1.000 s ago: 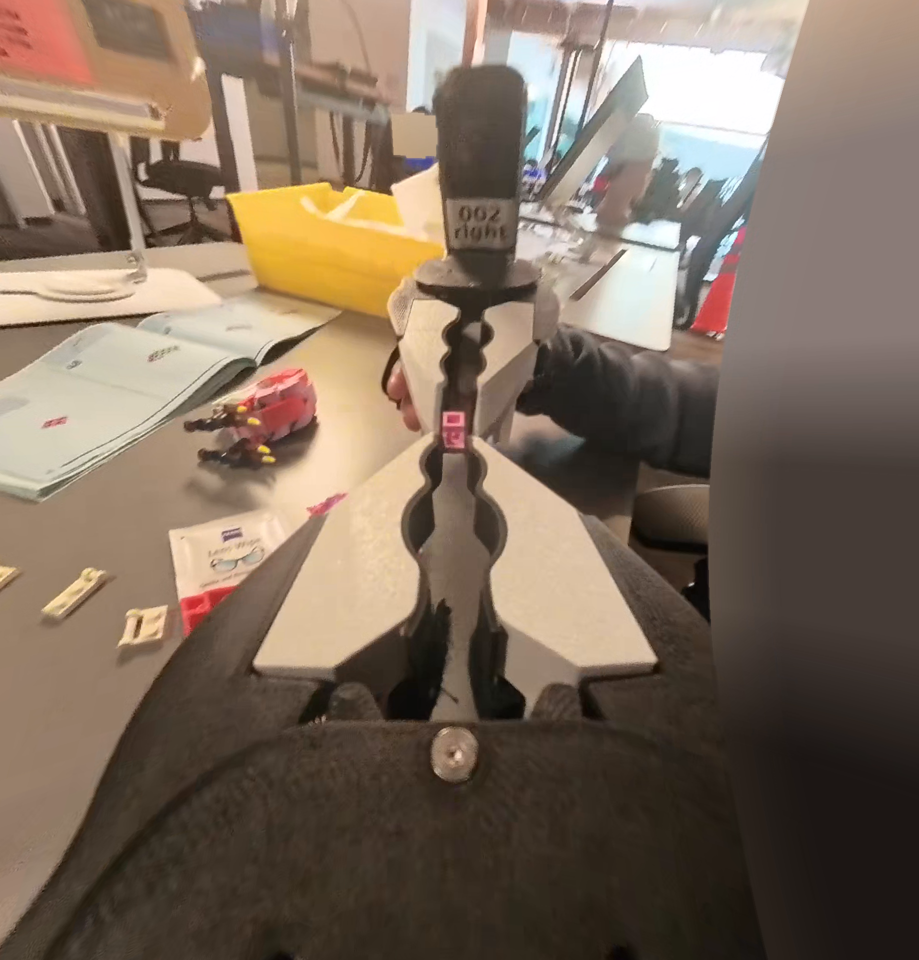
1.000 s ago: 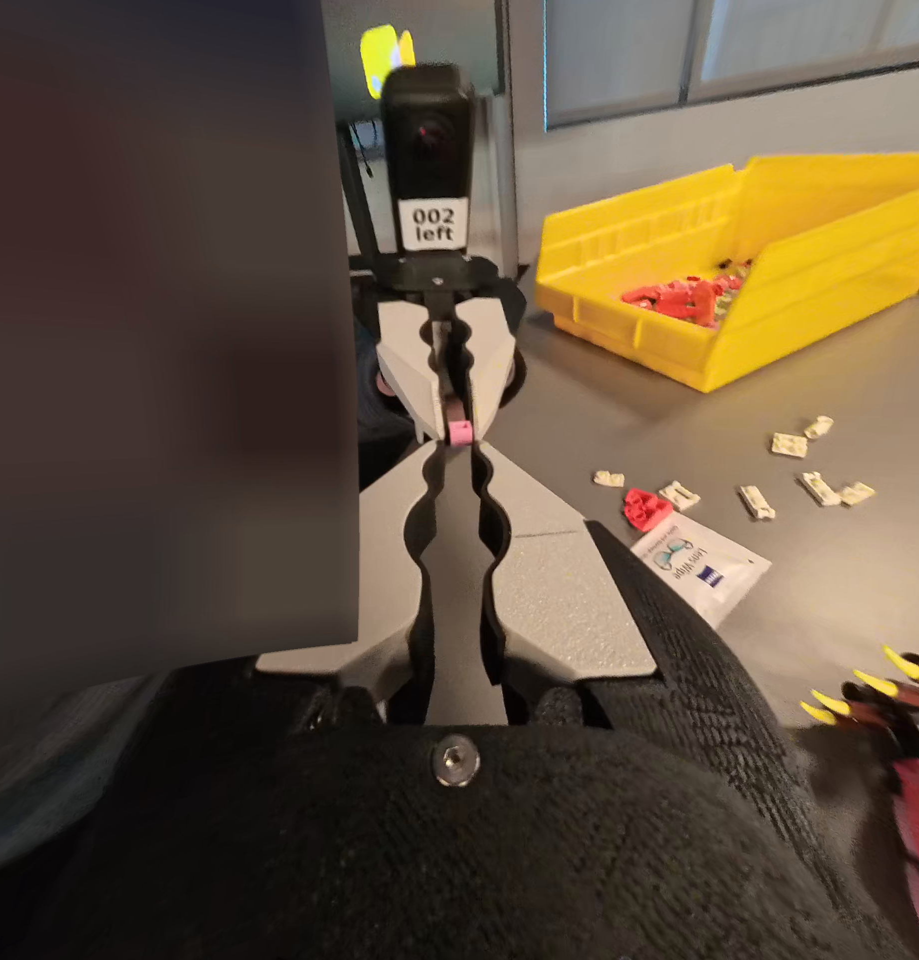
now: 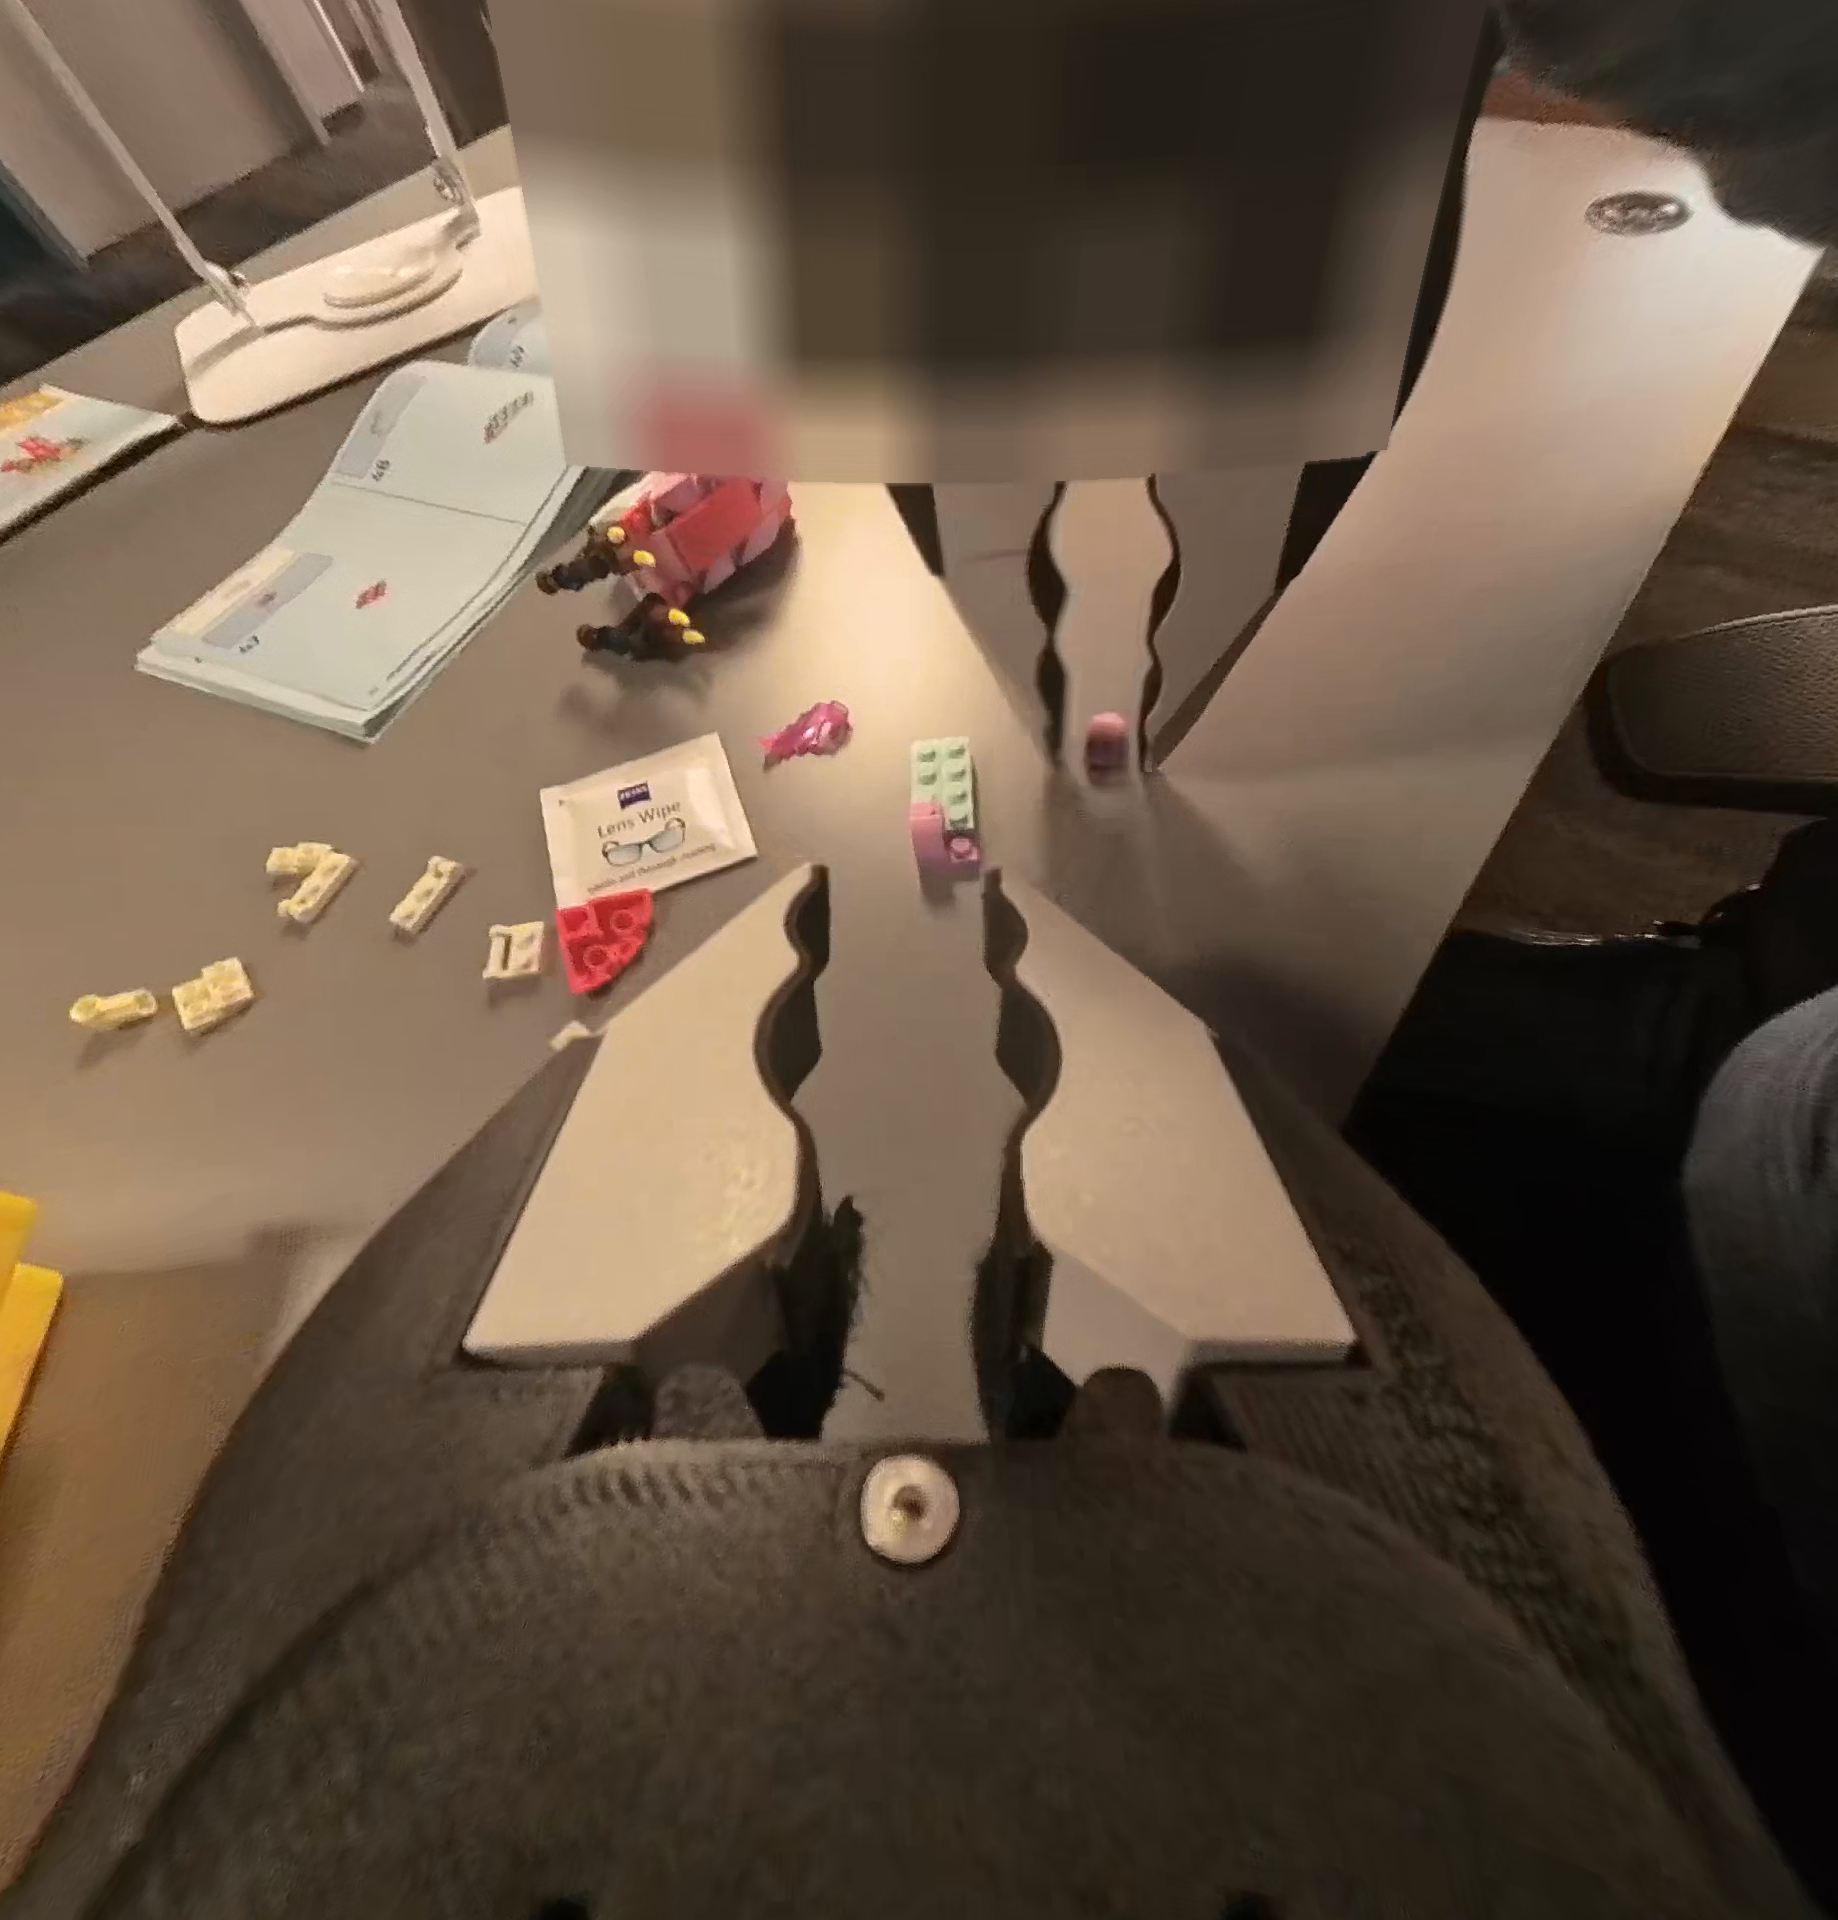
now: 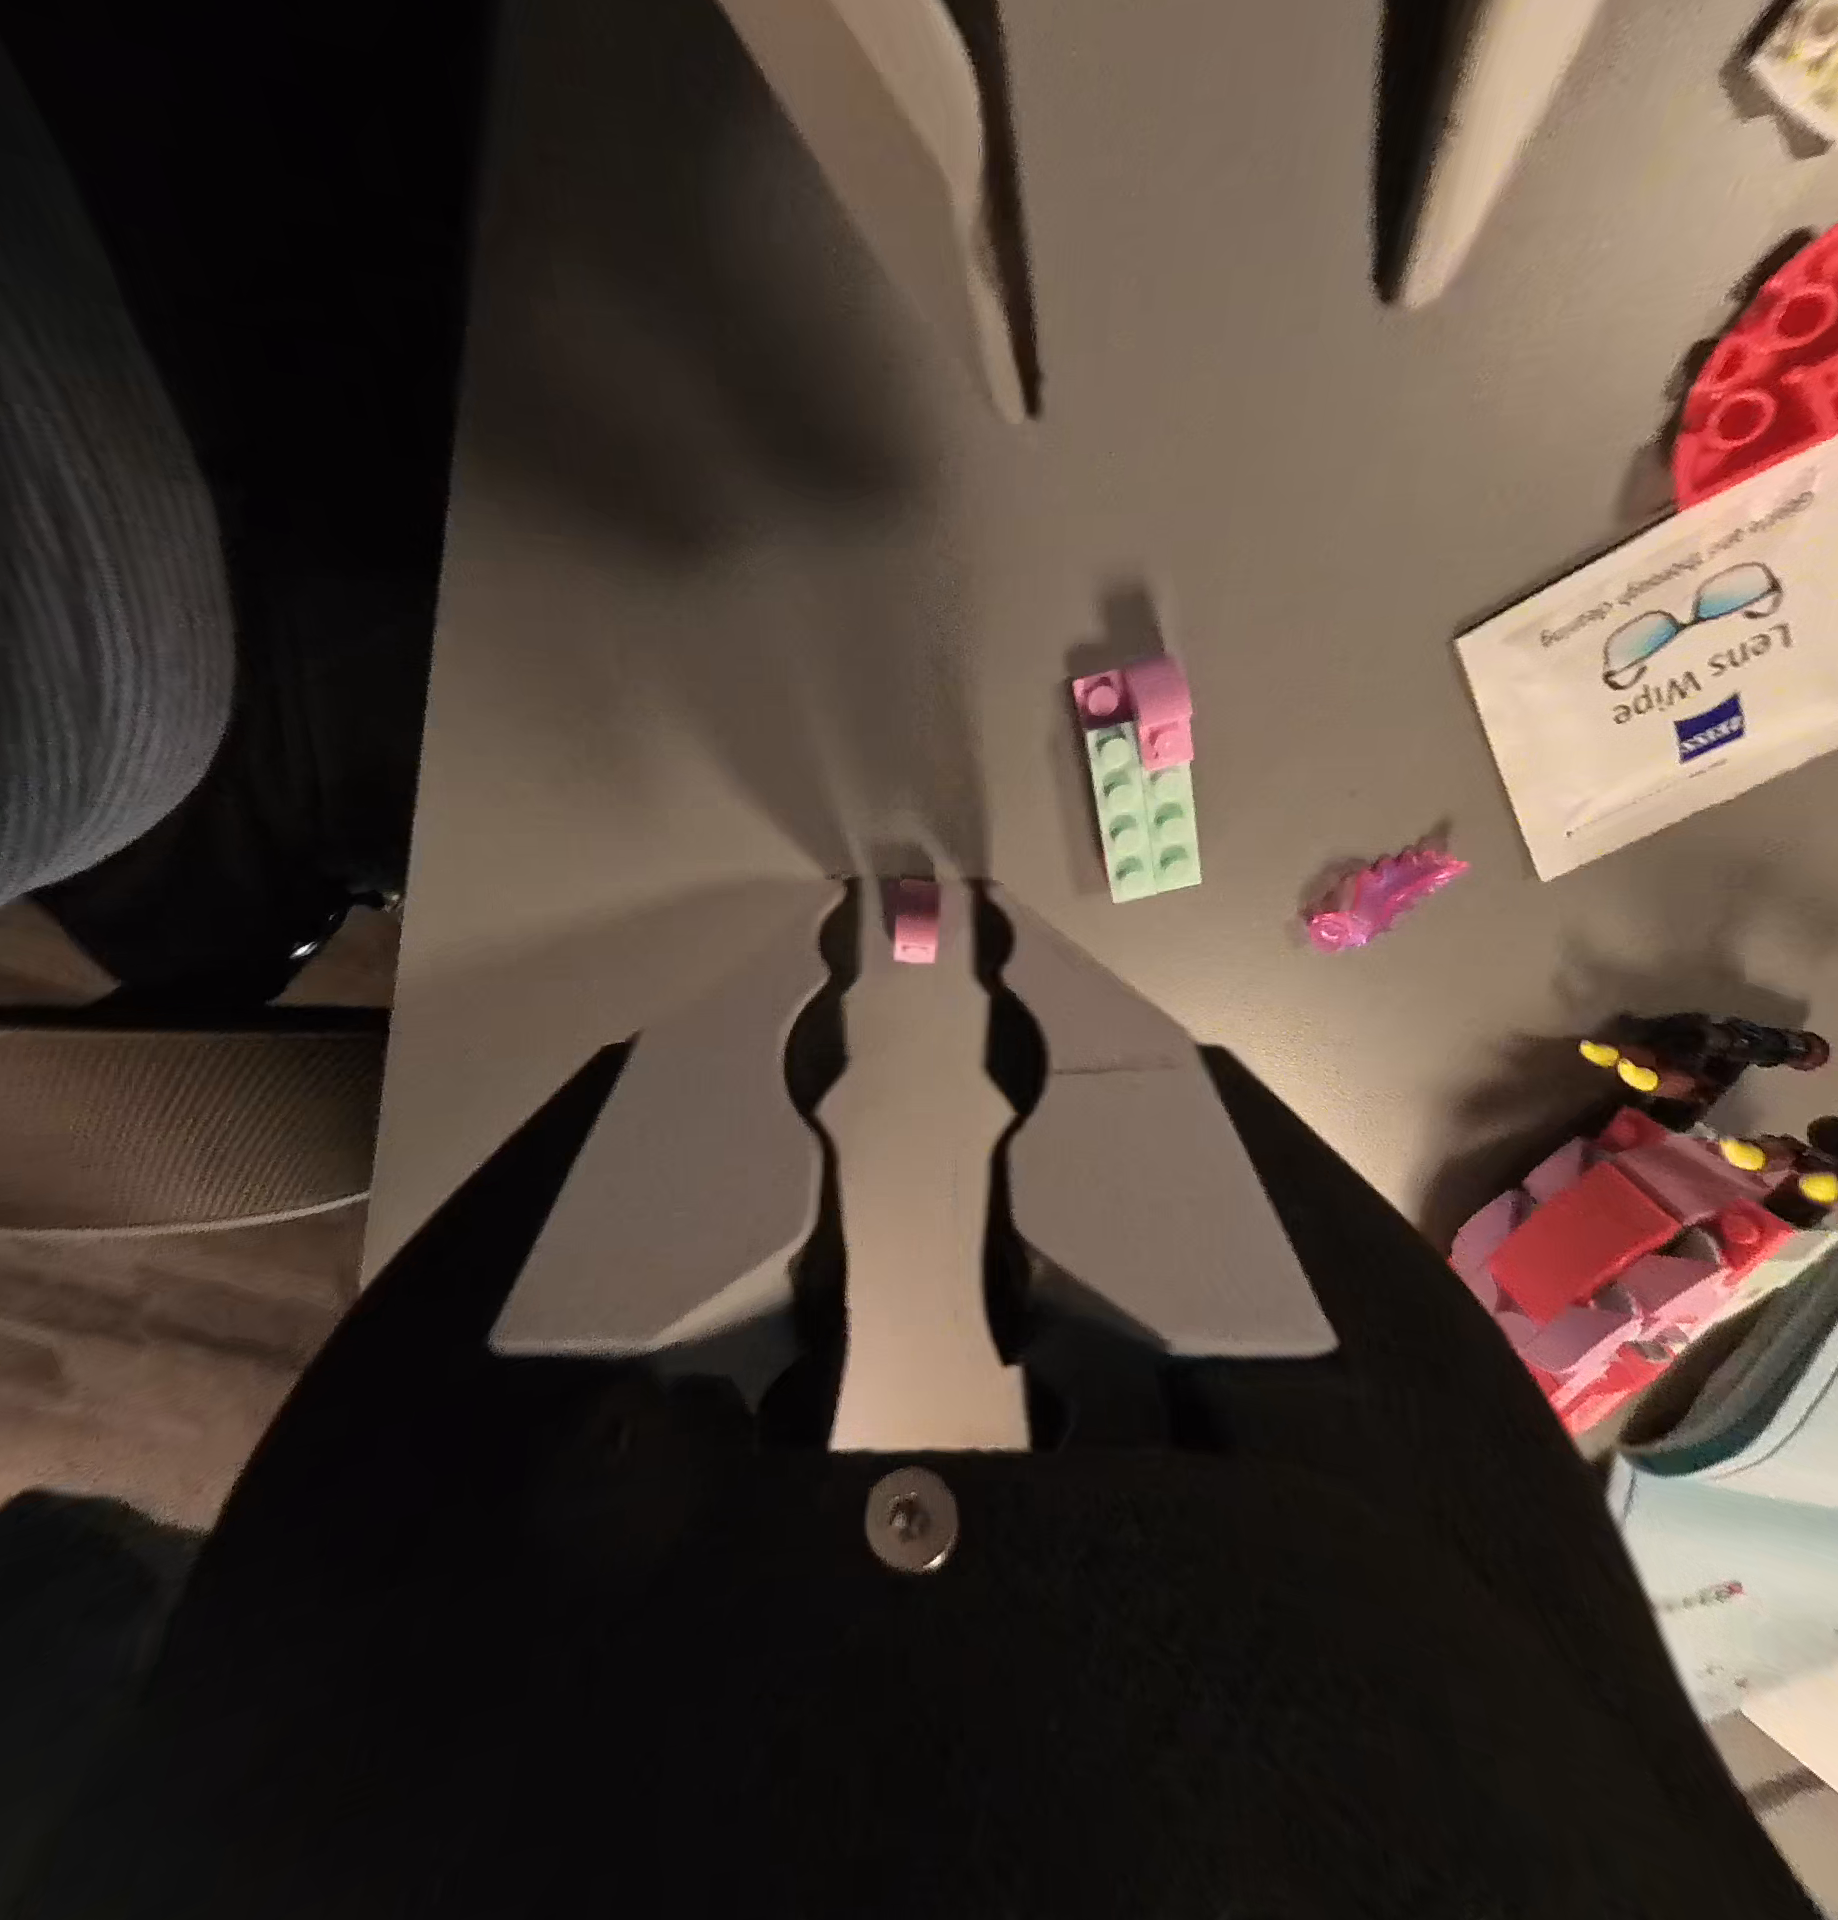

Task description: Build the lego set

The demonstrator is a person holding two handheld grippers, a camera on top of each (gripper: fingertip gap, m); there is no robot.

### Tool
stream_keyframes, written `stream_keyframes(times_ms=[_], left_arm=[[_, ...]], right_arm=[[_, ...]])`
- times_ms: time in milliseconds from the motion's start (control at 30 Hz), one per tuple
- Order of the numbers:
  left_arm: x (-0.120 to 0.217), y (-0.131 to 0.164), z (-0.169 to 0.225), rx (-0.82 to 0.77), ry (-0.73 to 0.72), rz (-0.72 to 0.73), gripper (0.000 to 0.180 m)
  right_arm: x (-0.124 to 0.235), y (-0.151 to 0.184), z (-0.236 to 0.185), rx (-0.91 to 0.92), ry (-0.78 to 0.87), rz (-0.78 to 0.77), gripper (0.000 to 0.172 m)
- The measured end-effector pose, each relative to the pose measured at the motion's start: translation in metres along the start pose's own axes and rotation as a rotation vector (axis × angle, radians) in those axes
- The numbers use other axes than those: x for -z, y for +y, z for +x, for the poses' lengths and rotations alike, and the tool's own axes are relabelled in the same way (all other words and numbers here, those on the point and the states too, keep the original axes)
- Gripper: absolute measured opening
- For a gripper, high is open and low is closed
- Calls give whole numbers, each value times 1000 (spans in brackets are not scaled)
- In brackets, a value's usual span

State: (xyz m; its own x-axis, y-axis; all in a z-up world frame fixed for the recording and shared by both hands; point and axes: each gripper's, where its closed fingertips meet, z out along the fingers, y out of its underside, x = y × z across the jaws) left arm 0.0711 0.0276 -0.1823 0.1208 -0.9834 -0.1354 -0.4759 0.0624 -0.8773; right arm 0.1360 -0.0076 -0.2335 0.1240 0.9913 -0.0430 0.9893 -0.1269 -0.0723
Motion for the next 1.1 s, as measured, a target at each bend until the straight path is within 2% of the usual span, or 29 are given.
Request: stream_keyframes(times_ms=[33,100,267,400,567,767,833,900,1000,1100], left_arm=[[1,0,3,12,15,7,29],[1,-1,10,24,47,26,29],[-10,-3,16,49,70,10,30],[-35,3,7,138,54,-88,43],[-52,9,8,228,111,-168,36],[-58,21,8,186,85,-276,32],[-59,21,8,181,83,-289,18],[-59,21,3,186,63,-299,15],[-60,10,-7,277,48,-240,14],[-63,-10,-4,435,148,-149,14]], right_arm=[[1,1,1,-2,15,29,34],[8,5,2,-21,33,116,40],[26,10,21,-159,26,488,38],[32,6,36,-140,71,686,37],[45,-2,44,-104,161,884,37],[42,5,50,24,434,887,38],[43,5,50,61,492,891,38],[51,2,49,119,588,903,38],[59,-1,46,218,743,864,43],[59,-1,55,282,934,753,45]])
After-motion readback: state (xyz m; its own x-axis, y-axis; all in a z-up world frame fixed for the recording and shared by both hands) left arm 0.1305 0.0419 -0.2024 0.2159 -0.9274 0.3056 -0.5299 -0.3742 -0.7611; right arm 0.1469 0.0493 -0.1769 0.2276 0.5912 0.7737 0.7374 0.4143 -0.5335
